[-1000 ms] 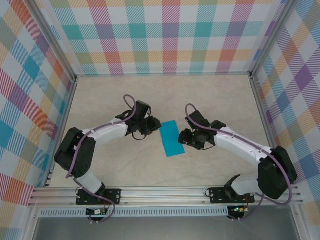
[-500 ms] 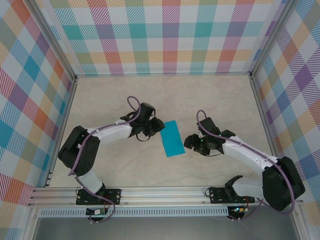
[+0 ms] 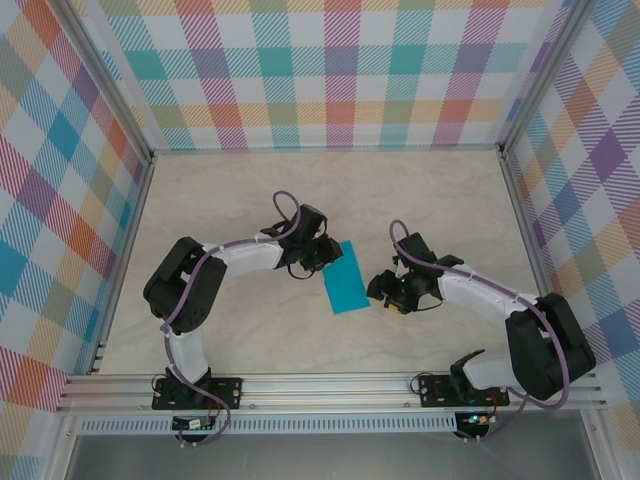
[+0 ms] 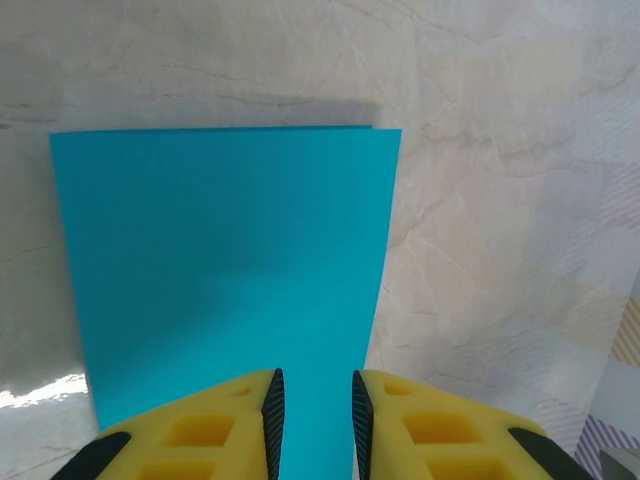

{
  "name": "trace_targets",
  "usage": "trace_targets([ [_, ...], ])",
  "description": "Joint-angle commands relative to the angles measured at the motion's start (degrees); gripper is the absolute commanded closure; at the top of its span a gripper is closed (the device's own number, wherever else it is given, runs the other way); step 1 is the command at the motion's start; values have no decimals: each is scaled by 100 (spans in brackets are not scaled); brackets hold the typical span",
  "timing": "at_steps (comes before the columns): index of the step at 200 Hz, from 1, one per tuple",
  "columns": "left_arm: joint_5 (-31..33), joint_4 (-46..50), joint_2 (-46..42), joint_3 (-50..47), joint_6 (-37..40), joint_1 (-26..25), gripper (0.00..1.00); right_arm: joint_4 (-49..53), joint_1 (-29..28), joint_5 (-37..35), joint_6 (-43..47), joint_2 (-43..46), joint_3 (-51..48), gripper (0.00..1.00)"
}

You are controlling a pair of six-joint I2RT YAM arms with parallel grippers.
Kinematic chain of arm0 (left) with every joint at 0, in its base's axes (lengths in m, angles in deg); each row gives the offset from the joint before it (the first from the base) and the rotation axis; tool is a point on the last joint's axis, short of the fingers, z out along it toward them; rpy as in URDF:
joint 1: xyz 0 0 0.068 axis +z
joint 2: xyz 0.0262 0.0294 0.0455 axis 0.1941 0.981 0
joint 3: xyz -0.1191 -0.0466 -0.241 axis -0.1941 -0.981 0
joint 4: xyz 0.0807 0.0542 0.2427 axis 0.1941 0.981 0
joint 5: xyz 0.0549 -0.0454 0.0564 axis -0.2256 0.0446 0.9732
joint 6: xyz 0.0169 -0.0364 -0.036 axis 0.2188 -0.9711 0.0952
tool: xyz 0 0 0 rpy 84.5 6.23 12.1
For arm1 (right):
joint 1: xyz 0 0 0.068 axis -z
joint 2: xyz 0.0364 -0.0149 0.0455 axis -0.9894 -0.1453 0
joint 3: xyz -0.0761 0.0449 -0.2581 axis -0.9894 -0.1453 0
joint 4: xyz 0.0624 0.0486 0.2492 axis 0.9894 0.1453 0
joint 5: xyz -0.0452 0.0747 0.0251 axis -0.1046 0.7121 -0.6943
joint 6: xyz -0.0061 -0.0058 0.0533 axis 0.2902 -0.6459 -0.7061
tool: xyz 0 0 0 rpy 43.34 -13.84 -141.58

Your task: Fold a paper plane with a square sheet of paper (pick it up from the middle)

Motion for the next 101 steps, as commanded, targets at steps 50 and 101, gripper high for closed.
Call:
trace_targets([
  [50, -369, -248, 444, 168, 67, -65, 75, 34, 9, 203, 100, -171, 199, 50],
  [101, -24, 321, 414, 310, 426, -39, 75, -330, 10, 597, 58, -605, 198, 52],
])
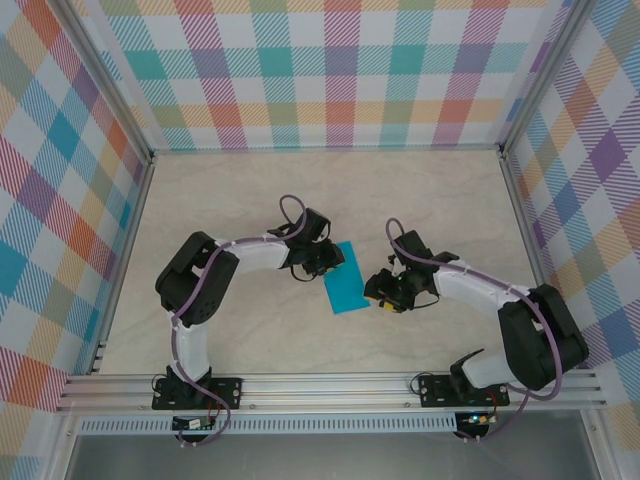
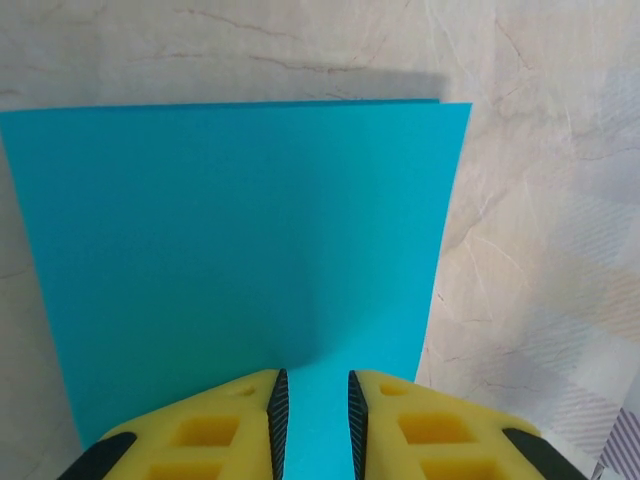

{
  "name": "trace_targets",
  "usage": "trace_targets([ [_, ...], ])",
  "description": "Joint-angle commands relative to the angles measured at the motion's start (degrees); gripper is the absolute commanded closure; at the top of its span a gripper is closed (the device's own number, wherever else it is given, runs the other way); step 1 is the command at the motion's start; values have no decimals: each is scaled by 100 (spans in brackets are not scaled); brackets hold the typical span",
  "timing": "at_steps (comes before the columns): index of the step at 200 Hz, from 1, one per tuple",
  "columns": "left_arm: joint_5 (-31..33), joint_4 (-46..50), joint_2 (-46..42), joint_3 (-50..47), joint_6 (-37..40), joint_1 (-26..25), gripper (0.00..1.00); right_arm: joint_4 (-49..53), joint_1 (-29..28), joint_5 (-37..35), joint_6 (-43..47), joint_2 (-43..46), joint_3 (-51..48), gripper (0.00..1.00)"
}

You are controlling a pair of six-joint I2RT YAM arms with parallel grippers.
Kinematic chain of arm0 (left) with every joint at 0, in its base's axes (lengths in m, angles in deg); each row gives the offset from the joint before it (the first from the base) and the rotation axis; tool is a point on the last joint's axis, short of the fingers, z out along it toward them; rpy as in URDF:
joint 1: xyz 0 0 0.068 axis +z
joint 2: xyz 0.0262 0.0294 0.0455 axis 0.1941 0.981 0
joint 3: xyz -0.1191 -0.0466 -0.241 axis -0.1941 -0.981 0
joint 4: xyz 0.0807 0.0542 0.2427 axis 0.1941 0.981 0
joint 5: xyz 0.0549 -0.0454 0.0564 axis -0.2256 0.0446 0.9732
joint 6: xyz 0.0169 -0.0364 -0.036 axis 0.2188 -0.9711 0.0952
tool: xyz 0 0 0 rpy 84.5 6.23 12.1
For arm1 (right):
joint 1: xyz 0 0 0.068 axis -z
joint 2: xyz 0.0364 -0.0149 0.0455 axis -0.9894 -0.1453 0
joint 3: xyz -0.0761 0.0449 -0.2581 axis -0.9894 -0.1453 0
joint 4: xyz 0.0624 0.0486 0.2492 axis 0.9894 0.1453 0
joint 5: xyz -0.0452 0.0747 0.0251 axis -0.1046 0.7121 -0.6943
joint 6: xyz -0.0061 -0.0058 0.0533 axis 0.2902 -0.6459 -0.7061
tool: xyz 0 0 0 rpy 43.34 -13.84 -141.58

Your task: Fold a paper plane with a square sheet of paper (pick it up from the middle)

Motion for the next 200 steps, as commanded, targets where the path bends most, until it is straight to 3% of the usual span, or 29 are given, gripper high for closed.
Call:
trace_targets([
  [1, 147, 301, -28, 157, 267, -30, 75, -225, 10, 289, 38, -220, 60, 52],
  [200, -8, 600, 420, 121, 591, 145, 77, -1253, -1, 750, -445, -1034, 235, 56],
])
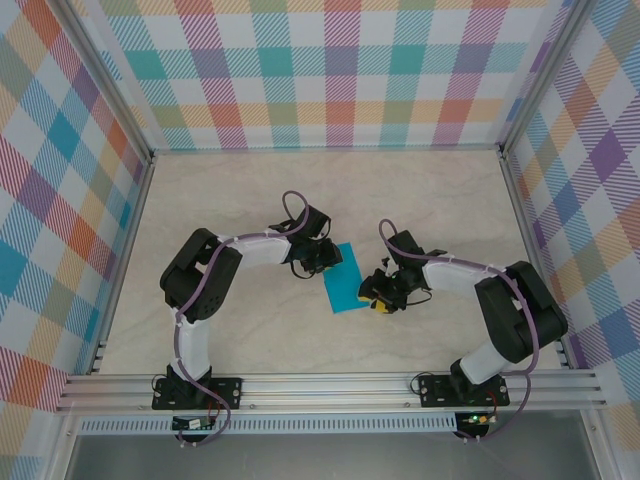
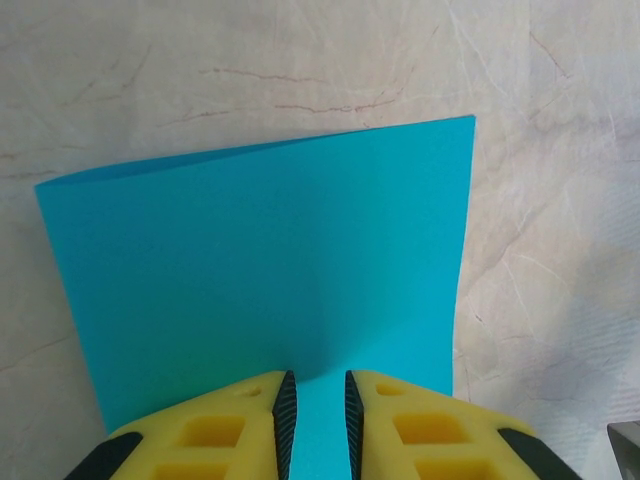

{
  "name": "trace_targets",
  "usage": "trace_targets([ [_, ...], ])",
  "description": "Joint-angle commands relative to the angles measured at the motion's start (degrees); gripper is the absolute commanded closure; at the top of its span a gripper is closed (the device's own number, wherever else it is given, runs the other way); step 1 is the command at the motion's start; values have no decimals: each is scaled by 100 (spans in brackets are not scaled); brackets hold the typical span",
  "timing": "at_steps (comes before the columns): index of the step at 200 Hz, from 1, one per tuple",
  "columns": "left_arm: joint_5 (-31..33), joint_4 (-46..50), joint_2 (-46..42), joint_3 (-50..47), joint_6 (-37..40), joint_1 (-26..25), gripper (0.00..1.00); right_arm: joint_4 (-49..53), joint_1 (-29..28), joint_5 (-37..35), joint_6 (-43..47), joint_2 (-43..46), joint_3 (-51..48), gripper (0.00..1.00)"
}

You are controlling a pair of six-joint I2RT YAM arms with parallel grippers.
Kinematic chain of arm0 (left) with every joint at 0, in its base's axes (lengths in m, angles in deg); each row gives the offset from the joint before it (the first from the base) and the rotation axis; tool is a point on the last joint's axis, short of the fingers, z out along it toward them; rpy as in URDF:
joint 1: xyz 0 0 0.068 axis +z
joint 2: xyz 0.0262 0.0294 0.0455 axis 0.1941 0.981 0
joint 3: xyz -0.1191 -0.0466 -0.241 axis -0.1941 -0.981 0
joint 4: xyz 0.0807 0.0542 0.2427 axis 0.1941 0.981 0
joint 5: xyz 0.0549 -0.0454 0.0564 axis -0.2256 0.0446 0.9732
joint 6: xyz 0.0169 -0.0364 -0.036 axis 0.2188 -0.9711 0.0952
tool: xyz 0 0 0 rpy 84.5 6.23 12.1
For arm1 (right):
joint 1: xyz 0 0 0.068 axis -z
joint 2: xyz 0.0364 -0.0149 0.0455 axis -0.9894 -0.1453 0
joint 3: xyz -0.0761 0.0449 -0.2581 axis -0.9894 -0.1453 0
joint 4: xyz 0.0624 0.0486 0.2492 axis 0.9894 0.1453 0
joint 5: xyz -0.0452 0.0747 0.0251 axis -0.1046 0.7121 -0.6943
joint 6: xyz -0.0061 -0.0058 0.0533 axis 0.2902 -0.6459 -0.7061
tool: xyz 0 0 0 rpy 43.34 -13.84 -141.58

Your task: Fold a paper plane with a square sheet of paper (pick it up from the middle)

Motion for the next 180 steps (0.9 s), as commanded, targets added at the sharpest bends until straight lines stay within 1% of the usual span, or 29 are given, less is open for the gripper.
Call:
trace_targets([
  [1, -37, 237, 184, -159, 77, 21, 77, -646, -32, 220, -188, -192, 154, 56],
  [65, -65, 184, 135, -239, 54, 6, 77, -653, -31, 238, -299, -319, 393, 56],
  [92, -57, 184, 123, -265, 53, -3, 77, -626, -29, 220, -257, -377, 486, 53],
  [120, -45, 192, 104, -275, 50, -2, 77, -575, -25, 117, -20, -382, 606, 48],
  [138, -43, 201, 108, -274, 51, -4, 77, 117, -23, -447, 244, -384, 906, 48],
  [154, -47, 219, 126, -253, 52, -1, 77, 484, -23, -837, 444, -304, 1015, 45],
  [165, -35, 227, 126, -257, 40, -3, 77, 566, -23, -847, 558, -323, 1011, 45],
  [180, -77, 229, 134, -253, 63, -3, 77, 529, -31, -612, 599, -435, 945, 46],
])
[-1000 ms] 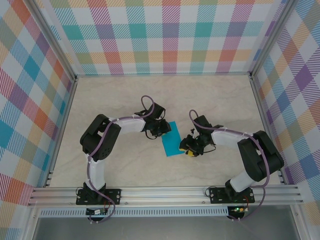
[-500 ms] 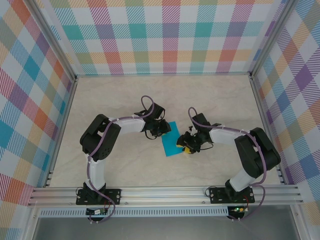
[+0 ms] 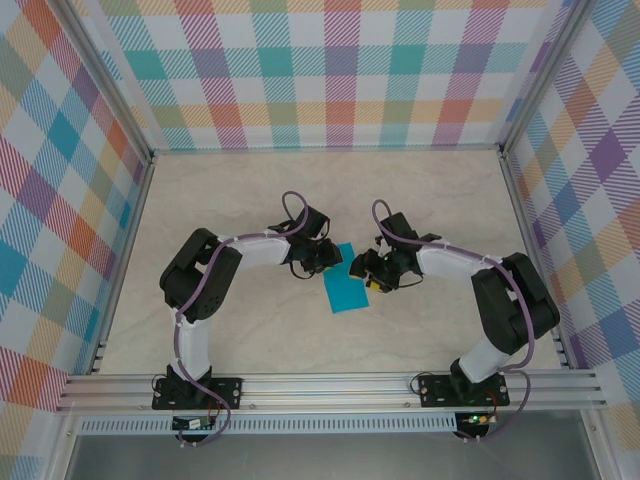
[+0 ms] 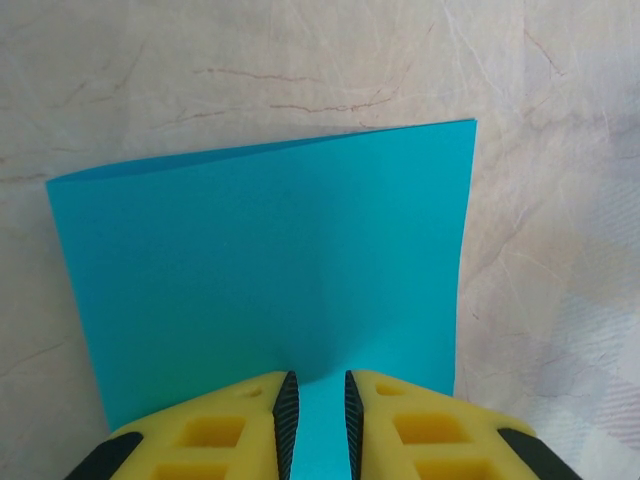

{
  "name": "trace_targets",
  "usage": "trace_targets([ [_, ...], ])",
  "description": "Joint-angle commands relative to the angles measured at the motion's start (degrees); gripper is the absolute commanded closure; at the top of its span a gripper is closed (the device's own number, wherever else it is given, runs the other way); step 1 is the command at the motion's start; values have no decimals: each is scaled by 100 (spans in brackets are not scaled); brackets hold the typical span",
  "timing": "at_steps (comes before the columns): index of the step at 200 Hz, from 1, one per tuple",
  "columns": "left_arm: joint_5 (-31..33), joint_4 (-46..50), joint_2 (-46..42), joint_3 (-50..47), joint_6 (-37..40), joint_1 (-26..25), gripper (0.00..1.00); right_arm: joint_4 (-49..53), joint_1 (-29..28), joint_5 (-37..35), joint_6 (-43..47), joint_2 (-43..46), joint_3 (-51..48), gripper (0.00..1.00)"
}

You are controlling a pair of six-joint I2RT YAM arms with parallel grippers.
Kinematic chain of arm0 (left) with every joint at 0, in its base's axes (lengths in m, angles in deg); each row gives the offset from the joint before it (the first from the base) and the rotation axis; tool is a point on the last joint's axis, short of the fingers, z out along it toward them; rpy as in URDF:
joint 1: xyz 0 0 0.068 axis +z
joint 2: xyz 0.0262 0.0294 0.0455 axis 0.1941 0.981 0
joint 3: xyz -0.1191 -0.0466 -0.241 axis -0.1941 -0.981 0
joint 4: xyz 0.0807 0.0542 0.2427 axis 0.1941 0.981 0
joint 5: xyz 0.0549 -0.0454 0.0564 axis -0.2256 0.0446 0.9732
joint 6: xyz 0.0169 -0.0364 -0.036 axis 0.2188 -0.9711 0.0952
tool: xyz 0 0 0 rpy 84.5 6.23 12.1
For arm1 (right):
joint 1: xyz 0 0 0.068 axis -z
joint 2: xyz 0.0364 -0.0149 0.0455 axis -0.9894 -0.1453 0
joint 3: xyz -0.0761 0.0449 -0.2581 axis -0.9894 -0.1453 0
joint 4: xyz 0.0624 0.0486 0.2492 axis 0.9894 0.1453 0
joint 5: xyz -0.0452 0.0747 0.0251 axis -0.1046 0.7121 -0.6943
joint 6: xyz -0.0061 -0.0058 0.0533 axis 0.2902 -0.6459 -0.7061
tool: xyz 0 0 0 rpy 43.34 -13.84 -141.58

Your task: Fold a paper plane with a square sheet of paper (pick it up from the middle)

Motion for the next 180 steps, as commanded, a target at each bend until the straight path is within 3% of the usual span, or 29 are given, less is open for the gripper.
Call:
trace_targets([
  [1, 1, 357, 130, -174, 46, -3, 77, 432, -27, -69, 334, -120, 5, 46],
  [53, 1, 250, 117, -277, -4, -3, 77, -73, -197, 536, 235, -584, -172, 48],
  [180, -126, 190, 224, -229, 9, -3, 77, -261, -352, 606, -40, -647, 102, 51],
])
